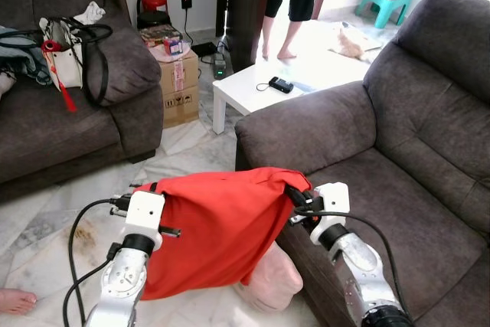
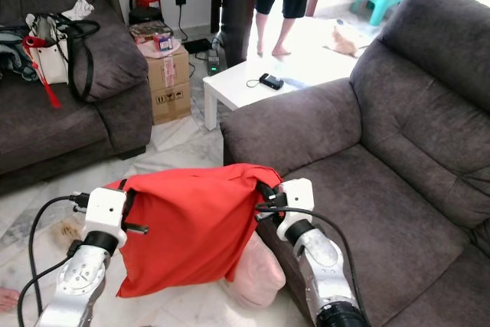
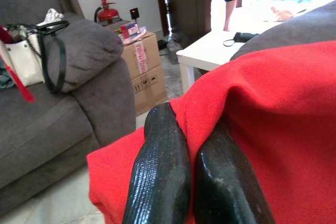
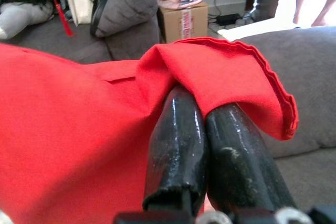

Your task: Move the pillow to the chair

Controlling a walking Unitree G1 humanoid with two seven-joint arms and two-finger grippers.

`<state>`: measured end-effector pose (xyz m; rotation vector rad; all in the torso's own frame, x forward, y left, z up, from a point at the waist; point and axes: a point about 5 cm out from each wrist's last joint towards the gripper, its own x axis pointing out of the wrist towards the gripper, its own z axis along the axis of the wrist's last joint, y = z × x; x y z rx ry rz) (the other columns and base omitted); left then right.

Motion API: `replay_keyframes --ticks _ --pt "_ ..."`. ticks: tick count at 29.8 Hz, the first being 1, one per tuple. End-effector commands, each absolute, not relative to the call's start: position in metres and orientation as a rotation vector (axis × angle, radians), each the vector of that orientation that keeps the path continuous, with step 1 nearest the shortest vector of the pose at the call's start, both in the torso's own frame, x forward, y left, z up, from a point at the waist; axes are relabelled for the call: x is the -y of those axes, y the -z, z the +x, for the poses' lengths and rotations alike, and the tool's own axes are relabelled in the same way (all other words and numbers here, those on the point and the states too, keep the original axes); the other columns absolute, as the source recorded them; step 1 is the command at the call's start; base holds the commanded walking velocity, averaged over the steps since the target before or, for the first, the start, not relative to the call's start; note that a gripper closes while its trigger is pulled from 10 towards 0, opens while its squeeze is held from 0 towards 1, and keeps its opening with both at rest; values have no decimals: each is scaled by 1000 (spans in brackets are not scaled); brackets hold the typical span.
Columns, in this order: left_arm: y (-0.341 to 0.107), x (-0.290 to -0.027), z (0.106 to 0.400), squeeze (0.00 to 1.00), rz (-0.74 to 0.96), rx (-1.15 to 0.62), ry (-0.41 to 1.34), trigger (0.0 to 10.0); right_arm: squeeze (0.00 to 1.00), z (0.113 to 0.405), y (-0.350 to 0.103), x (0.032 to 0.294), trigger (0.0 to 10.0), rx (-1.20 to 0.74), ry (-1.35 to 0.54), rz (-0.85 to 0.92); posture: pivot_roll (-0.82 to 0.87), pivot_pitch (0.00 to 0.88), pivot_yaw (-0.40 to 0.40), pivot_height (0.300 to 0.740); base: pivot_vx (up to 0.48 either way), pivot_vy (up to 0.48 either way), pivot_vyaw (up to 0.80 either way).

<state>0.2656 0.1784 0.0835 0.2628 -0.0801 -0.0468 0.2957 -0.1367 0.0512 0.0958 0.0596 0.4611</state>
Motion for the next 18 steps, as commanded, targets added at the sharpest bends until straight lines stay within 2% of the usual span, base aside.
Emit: replay_keyframes --ticks 1,18 --pt "-98 -173 272 0 258 150 43 10000 0 297 -63 143 10000 19 -437 100 108 35 -119 740 0 0 0" --pt "-98 -167 276 0 265 155 46 10000 0 300 -70 139 10000 61 -447 99 106 22 -124 740 0 0 0"
